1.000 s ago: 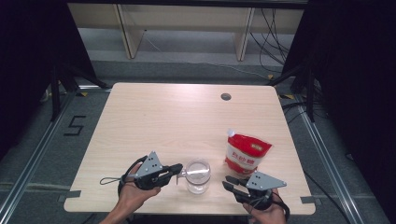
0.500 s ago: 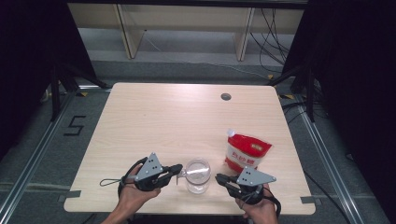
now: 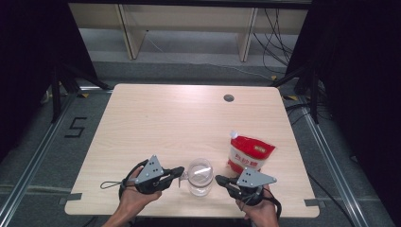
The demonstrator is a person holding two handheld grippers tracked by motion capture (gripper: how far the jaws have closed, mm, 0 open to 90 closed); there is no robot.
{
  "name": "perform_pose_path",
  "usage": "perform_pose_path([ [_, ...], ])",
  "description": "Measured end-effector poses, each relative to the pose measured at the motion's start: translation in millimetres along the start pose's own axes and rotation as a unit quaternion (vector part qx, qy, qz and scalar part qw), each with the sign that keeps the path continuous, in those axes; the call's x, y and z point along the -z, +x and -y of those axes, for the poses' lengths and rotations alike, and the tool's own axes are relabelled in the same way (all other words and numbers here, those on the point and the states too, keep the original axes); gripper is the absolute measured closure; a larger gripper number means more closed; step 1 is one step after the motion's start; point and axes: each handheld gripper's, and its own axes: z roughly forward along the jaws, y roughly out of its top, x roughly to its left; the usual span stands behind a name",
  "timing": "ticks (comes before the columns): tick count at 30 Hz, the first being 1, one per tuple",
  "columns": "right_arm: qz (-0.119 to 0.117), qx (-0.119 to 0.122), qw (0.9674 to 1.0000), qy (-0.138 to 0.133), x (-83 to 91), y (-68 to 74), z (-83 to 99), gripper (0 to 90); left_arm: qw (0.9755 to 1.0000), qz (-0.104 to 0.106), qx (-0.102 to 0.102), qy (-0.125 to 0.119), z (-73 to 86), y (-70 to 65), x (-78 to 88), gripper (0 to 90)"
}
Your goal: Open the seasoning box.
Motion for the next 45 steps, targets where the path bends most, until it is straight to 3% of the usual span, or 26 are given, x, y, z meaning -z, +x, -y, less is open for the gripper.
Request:
perform_pose_path([
  [4,-0.013,0.005,0.9999,-0.003,-1.3,-1.5,-3.6,88.6,1.0000,0.001,0.000,0.001,0.1,0.3,0.2,89.0],
  [17,-0.013,0.016,0.9998,-0.008,-9.0,-1.8,-10.5,88.5,1.0000,0.004,0.009,0.000,0.3,1.1,0.4,87.6],
  [19,-0.012,0.018,0.9997,-0.008,-8.8,-1.3,-12.2,88.5,0.9996,0.013,0.022,0.008,-0.9,3.2,1.9,77.5],
  [20,-0.014,0.021,0.9996,-0.010,-9.0,-1.9,-13.2,88.5,0.9996,0.021,0.016,0.009,-1.1,5.4,2.7,70.6],
  [21,-0.008,0.016,0.9997,-0.014,-9.2,-0.7,-14.0,88.5,0.9995,0.018,0.022,0.013,-1.0,4.8,4.0,65.0],
  [23,-0.009,0.031,0.9994,-0.015,-9.1,-2.8,-16.0,88.6,0.9997,0.014,0.015,0.014,-1.2,6.5,6.1,52.6],
  [24,-0.012,0.022,0.9996,-0.011,-8.7,-1.8,-16.7,88.5,0.9994,0.011,0.028,0.015,-0.1,5.3,6.9,46.5],
  [26,-0.021,0.026,0.9992,-0.019,-10.3,-2.3,-18.0,88.5,0.9994,0.008,0.026,0.021,1.9,4.5,9.4,41.2],
  [27,-0.013,0.023,0.9994,-0.020,-10.0,-1.1,-19.0,88.5,0.9994,0.015,0.019,0.026,3.5,4.9,10.0,38.3],
  [28,-0.016,0.025,0.9993,-0.022,-10.5,-1.0,-19.9,88.5,0.9990,0.015,0.026,0.034,5.1,3.6,10.7,34.2],
  [30,-0.012,0.029,0.9993,-0.021,-11.3,-0.2,-21.7,88.6,0.9983,0.022,0.026,0.047,10.8,0.5,11.7,29.6],
  [32,-0.011,0.037,0.9990,-0.023,-11.9,0.1,-23.6,88.5,0.9981,0.013,0.020,0.056,15.6,-2.5,12.9,28.0],
  [34,-0.013,0.030,0.9990,-0.030,-13.0,2.4,-25.6,88.5,0.9977,0.015,0.003,0.067,20.9,-1.5,13.9,25.9],
  [35,-0.017,0.031,0.9990,-0.028,-13.0,2.7,-26.7,88.5,0.9973,0.008,0.022,0.069,25.1,-3.6,14.1,25.3],
  [39,-0.020,0.035,0.9985,-0.037,-15.7,6.9,-31.8,88.5,0.9961,-0.005,0.040,0.079,33.8,1.0,15.7,21.6],
  [43,-0.021,0.039,0.9982,-0.040,-17.8,11.1,-36.1,88.3,0.9954,-0.023,0.046,0.081,39.1,5.4,19.7,19.4],
  [44,-0.023,0.040,0.9981,-0.042,-18.6,11.9,-36.8,88.3,0.9961,-0.021,0.033,0.079,39.9,7.9,20.6,17.6],
  [45,-0.015,0.040,0.9979,-0.049,-19.5,13.5,-37.4,88.3,0.9952,-0.030,0.050,0.079,41.6,6.0,21.5,15.4],
])
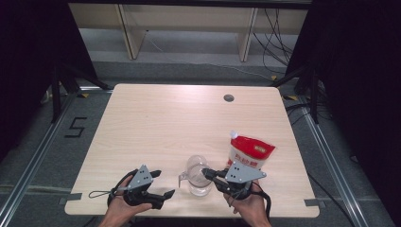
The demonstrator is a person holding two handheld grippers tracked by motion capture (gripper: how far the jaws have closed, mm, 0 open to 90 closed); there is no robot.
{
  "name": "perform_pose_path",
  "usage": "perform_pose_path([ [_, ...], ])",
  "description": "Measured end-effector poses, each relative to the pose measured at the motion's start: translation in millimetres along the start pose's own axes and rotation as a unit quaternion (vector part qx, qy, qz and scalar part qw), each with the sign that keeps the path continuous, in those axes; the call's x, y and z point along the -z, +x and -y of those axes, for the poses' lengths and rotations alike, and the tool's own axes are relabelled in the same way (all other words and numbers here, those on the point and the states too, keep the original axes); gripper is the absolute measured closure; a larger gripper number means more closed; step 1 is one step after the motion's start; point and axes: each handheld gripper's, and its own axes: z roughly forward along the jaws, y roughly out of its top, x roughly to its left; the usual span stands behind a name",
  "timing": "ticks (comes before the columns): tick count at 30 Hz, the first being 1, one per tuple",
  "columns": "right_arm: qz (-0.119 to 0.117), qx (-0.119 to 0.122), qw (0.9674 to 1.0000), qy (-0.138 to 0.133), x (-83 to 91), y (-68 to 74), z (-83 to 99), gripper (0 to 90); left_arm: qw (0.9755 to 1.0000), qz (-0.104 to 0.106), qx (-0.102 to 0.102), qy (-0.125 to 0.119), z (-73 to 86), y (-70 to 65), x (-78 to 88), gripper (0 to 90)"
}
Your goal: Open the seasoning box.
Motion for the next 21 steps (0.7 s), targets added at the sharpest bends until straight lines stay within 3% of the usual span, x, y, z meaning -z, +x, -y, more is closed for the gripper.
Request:
perform_pose_path([
  [1,-0.006,0.000,1.0000,0.006,0.5,0.7,-1.3,88.3,1.0000,0.000,-0.006,-0.001,1.1,1.4,0.0,15.7],
  [4,-0.014,0.000,0.9999,0.001,-1.3,3.5,-4.0,88.3,1.0000,0.001,0.003,0.001,6.7,2.0,0.0,15.4],
  [5,-0.012,0.000,0.9999,0.003,-1.5,4.3,-4.8,88.3,0.9999,-0.003,-0.010,0.011,7.4,4.1,1.4,15.5],
  [6,-0.011,0.003,0.9999,0.000,-2.2,4.6,-5.4,88.3,0.9999,-0.002,0.009,0.009,9.6,1.9,1.0,15.5],
  [10,-0.018,0.005,0.9998,-0.001,-4.4,7.3,-7.3,88.3,0.9998,-0.007,0.016,0.003,14.2,0.2,0.5,15.5],
  [11,-0.015,0.003,0.9999,0.001,-4.6,8.2,-7.7,88.1,0.9999,-0.007,0.007,0.012,14.2,1.7,1.5,15.5],
  [20,-0.030,0.017,0.9994,-0.008,-14.6,15.3,-11.5,87.3,0.9999,-0.006,0.006,0.010,14.4,1.9,0.3,15.5],
  [21,-0.024,0.015,0.9995,-0.010,-16.4,16.8,-12.0,87.2,0.9999,-0.005,0.007,0.008,14.5,2.0,-0.3,15.5],
])
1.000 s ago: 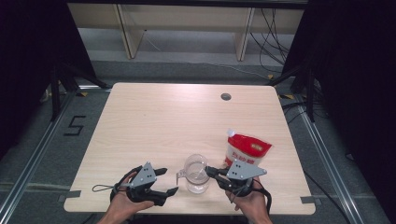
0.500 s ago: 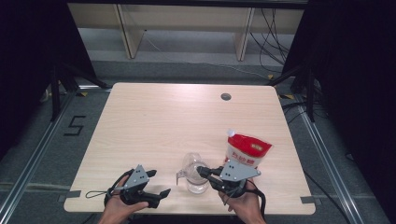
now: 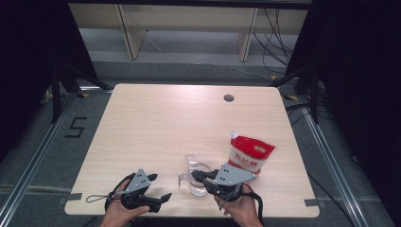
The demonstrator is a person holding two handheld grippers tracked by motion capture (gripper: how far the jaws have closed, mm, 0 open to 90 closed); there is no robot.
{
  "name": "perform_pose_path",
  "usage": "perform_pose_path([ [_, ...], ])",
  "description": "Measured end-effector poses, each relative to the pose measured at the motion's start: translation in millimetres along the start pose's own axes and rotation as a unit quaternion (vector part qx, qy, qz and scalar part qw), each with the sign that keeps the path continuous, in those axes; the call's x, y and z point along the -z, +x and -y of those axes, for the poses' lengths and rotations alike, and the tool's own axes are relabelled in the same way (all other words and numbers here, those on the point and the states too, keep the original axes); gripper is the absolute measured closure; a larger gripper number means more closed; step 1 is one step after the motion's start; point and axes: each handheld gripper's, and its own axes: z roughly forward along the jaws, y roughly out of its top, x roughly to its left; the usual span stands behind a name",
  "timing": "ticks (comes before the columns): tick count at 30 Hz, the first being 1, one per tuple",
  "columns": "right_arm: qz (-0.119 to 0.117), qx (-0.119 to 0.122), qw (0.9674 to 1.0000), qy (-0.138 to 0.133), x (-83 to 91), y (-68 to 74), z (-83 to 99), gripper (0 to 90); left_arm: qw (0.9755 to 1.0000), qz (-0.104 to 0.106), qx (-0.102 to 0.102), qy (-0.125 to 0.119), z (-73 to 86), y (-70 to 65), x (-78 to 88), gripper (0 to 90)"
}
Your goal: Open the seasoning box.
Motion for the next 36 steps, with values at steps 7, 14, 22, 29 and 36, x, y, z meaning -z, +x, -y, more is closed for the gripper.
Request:
perform_pose_path([
  [7,-0.018,0.004,0.9998,0.007,-6.6,2.9,-0.8,85.7,1.0000,0.000,0.003,0.003,-1.3,-2.5,-0.3,15.5],
  [14,-0.017,-0.002,0.9999,0.000,-4.6,-1.0,-1.0,85.0,1.0000,0.003,0.001,0.001,-1.7,-1.6,0.0,15.5],
  [22,-0.020,0.011,0.9997,0.005,-12.3,9.8,-3.5,84.8,1.0000,0.002,0.000,0.000,-1.7,-1.9,0.5,15.6],
  [29,-0.012,0.000,0.9999,0.000,-3.8,2.1,-2.7,82.4,1.0000,0.004,-0.003,0.001,-2.4,-0.9,1.4,15.6],
  [36,0.006,-0.010,0.9999,-0.009,11.7,-10.0,8.0,73.9,0.9999,0.005,0.010,-0.008,-3.2,-2.0,1.3,15.7],
])
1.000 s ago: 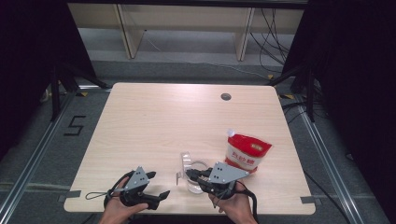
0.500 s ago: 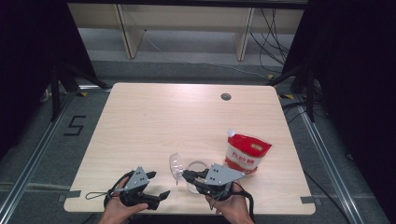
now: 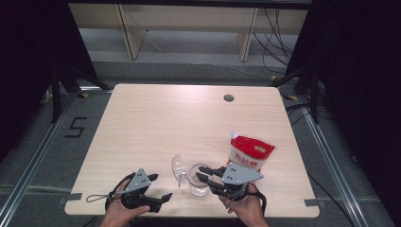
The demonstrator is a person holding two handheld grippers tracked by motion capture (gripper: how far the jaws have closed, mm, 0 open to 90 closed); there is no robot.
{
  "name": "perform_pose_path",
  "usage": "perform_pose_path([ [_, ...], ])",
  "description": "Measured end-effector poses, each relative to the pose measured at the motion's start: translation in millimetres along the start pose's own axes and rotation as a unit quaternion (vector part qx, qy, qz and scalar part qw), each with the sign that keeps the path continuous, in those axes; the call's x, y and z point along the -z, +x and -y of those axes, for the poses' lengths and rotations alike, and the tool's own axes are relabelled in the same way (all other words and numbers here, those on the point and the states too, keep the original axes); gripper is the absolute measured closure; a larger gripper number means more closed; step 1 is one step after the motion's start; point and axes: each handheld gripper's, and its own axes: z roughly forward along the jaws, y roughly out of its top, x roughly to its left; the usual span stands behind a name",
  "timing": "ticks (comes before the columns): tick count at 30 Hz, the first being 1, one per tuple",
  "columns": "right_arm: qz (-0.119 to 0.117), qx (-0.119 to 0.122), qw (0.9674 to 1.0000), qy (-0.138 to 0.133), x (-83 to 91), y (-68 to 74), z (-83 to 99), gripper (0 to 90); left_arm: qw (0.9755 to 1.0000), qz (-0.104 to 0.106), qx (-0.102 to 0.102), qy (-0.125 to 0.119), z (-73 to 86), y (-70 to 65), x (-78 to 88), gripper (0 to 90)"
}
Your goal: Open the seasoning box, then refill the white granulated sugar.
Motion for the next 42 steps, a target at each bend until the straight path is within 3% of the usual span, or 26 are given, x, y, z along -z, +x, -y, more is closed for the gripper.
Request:
perform_pose_path([
  [1,0.003,-0.001,1.0000,-0.004,2.1,-2.2,1.8,71.6,1.0000,-0.006,0.002,0.001,-0.2,0.0,1.3,15.6],
  [3,0.009,-0.012,0.9999,-0.007,8.8,-5.5,6.3,67.1,1.0000,0.003,0.004,-0.004,0.5,1.3,2.5,15.2],
  [4,0.013,0.000,0.9999,-0.009,12.0,-8.8,8.4,64.5,1.0000,0.004,0.001,-0.002,0.2,2.6,4.1,15.2],
  [5,0.014,-0.011,0.9998,-0.006,15.6,-9.0,11.1,62.9,0.9999,0.003,0.013,-0.010,0.2,2.4,4.5,15.2],
  [6,0.022,-0.025,0.9994,-0.004,20.2,-9.5,14.5,60.4,0.9998,0.003,0.012,-0.015,0.3,2.9,5.0,15.2],
  [7,0.023,-0.020,0.9995,-0.006,22.3,-12.3,15.8,58.5,0.9998,0.002,0.014,-0.013,0.0,3.3,6.3,15.2],
  [10,0.037,-0.033,0.9987,-0.011,29.5,-16.0,20.8,53.0,0.9999,-0.005,0.000,-0.012,-0.4,5.5,8.6,15.2],
  [11,0.040,-0.027,0.9988,-0.012,32.8,-20.0,22.9,50.6,0.9999,-0.005,0.004,-0.012,-0.1,5.1,8.6,15.2],
  [12,0.045,-0.039,0.9982,-0.012,34.5,-19.6,24.5,49.9,0.9999,-0.004,0.011,-0.013,0.2,4.2,8.3,15.2],
  [15,0.042,-0.051,0.9978,-0.007,41.2,-20.5,29.9,47.0,0.9999,-0.004,0.000,-0.011,0.4,3.3,7.7,15.2],
  [16,0.044,-0.057,0.9974,-0.008,43.1,-20.2,32.3,46.6,0.9999,0.000,0.000,-0.012,0.8,3.0,7.2,15.2],
  [17,0.063,-0.051,0.9967,-0.001,46.6,-20.8,33.0,46.4,0.9999,0.000,0.007,-0.011,1.4,1.9,6.7,15.2],
  [18,0.052,-0.052,0.9972,-0.011,46.7,-21.2,34.8,46.1,0.9999,0.000,0.005,-0.013,1.8,1.6,6.2,15.2],
  [19,0.065,-0.060,0.9961,0.000,50.3,-20.0,35.3,45.8,1.0000,0.000,0.003,-0.008,1.9,0.9,6.5,15.2],
  [20,0.061,-0.057,0.9965,-0.001,52.2,-21.7,36.7,45.6,0.9999,0.001,0.001,-0.011,2.1,0.9,5.9,15.3],
  [21,0.066,-0.069,0.9954,0.008,55.0,-20.0,37.1,45.5,0.9999,0.001,0.002,-0.011,2.4,0.4,5.8,15.3],
  [22,0.076,-0.051,0.9958,0.002,58.1,-23.5,38.1,45.3,1.0000,0.001,0.002,-0.010,2.3,0.6,6.0,15.2],
  [25,0.075,-0.064,0.9951,0.008,64.4,-21.5,41.7,45.1,0.9999,-0.002,0.002,-0.011,2.2,1.0,6.4,15.3],
  [28,0.087,-0.059,0.9943,0.017,71.0,-22.2,46.0,45.0,0.9999,-0.004,0.001,-0.011,1.8,1.2,6.5,15.2],
  [29,0.082,-0.071,0.9939,0.020,72.6,-21.4,47.9,44.9,0.9999,-0.004,0.000,-0.011,2.0,1.2,6.4,15.2],
  [32,0.099,-0.056,0.9932,0.024,79.7,-24.4,51.3,44.1,0.9999,-0.004,0.000,-0.010,1.6,0.4,6.9,15.3],
  [36,0.111,-0.079,0.9900,0.037,90.0,-24.7,55.7,40.8,0.9998,-0.004,-0.015,-0.012,0.9,1.0,7.2,15.3],
  [37,0.106,-0.076,0.9908,0.035,91.0,-25.6,56.8,40.8,0.9999,-0.005,-0.003,-0.012,1.9,-0.6,7.5,15.2],
  [39,0.117,-0.087,0.9886,0.037,97.3,-25.5,59.4,38.9,0.9999,-0.004,-0.011,-0.012,2.0,0.4,7.8,15.3],
  [42,0.126,-0.087,0.9875,0.039,104.7,-28.8,62.3,36.0,0.9999,-0.005,-0.005,-0.011,3.4,0.3,7.8,15.3],
])
